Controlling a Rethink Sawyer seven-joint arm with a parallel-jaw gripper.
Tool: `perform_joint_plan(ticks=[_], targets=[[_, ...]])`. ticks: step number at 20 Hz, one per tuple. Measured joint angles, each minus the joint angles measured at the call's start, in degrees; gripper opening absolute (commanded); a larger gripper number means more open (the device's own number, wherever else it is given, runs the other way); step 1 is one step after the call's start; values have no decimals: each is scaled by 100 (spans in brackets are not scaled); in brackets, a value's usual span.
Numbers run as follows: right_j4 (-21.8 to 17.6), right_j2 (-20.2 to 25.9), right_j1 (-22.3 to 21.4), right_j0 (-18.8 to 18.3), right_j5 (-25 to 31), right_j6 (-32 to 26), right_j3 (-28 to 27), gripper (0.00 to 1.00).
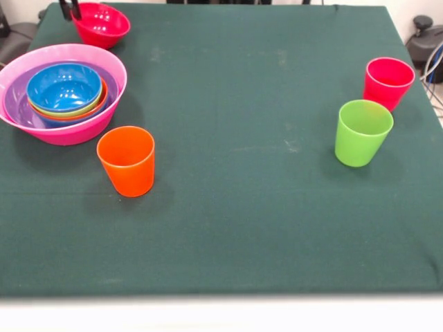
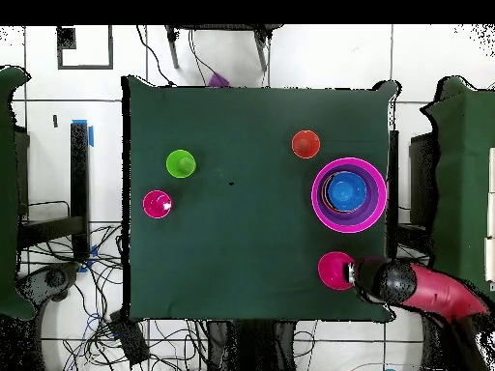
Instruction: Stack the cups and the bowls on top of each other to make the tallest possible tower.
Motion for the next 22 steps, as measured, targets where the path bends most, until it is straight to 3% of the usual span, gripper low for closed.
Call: perform_joint_plan(ticks=[7, 22], targets=[[149, 525, -260, -568, 859, 0, 10, 0], [138, 1441, -425, -1024, 1604, -8, 6, 0]])
